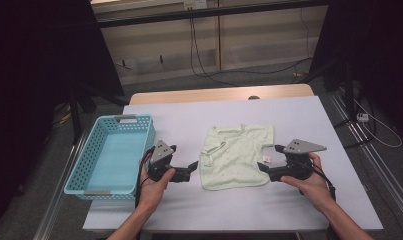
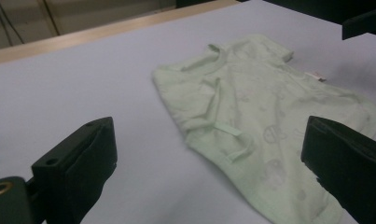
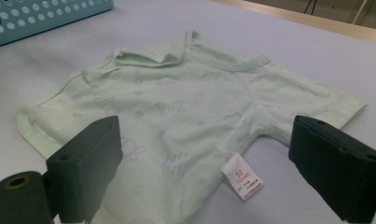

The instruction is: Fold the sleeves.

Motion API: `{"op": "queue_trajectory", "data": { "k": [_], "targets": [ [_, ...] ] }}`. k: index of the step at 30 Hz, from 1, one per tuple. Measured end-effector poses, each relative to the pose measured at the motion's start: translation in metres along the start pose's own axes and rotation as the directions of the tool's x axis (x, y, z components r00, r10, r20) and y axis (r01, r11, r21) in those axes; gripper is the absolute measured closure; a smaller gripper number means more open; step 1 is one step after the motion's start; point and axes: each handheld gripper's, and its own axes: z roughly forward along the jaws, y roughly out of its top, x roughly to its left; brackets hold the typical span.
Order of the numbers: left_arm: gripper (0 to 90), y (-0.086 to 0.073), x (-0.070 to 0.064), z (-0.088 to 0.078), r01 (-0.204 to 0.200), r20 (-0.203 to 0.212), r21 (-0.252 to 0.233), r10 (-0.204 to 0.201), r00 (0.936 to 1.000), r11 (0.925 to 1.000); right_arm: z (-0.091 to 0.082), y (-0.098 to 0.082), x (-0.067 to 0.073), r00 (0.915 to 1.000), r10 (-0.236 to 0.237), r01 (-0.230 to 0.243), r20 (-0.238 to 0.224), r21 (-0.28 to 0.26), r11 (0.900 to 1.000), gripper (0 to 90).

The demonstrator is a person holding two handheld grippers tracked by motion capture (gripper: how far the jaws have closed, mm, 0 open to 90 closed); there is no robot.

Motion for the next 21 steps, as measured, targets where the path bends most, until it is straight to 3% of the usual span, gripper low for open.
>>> {"op": "queue_trajectory", "data": {
  "k": [3, 7, 8, 10, 11, 14, 16, 21],
  "targets": [
    [4.5, -0.003, 0.001, -0.007, 0.014, 0.008, -0.005, -0.014, 0.9999, 0.9999, 0.002, 0.004, -0.003, 1.0000, -0.005, 0.005, -0.006, 0.012, 1.000, 8.6],
    [6.1, -0.006, -0.002, -0.015, 0.070, -0.004, 0.002, -0.070, 0.9976, 0.9976, 0.006, 0.009, -0.008, 1.0000, 0.005, -0.005, 0.000, 0.030, 1.000, 10.5],
    [6.0, -0.008, -0.003, -0.017, 0.063, 0.013, -0.009, -0.063, 0.9979, 0.9980, 0.007, 0.011, -0.010, 0.9999, 0.014, -0.015, 0.002, 0.030, 0.999, 10.5],
    [6.0, -0.009, -0.005, -0.021, 0.036, 0.004, -0.021, -0.036, 0.9993, 0.9991, 0.008, 0.015, -0.014, 0.9998, 0.017, -0.017, 0.005, 0.044, 0.999, 10.6],
    [5.8, -0.010, -0.006, -0.023, 0.042, 0.014, -0.034, -0.042, 0.9990, 0.9985, 0.009, 0.017, -0.016, 0.9996, 0.028, -0.028, 0.005, 0.048, 0.998, 10.9],
    [4.4, -0.013, -0.007, -0.029, 0.017, -0.003, -0.048, -0.017, 0.9999, 0.9987, 0.009, 0.022, -0.023, 0.9993, 0.037, -0.037, 0.011, 0.049, 0.998, 11.5],
    [3.5, -0.016, -0.006, -0.033, 0.017, -0.014, -0.052, -0.018, 0.9997, 0.9985, 0.013, 0.026, -0.030, 0.9993, 0.036, -0.036, 0.008, 0.079, 0.996, 11.8],
    [3.3, -0.019, -0.002, -0.039, 0.044, -0.014, -0.068, -0.045, 0.9989, 0.9967, 0.022, 0.035, -0.048, 0.9987, 0.050, -0.051, 0.006, 0.068, 0.996, 12.7]
  ]
}}
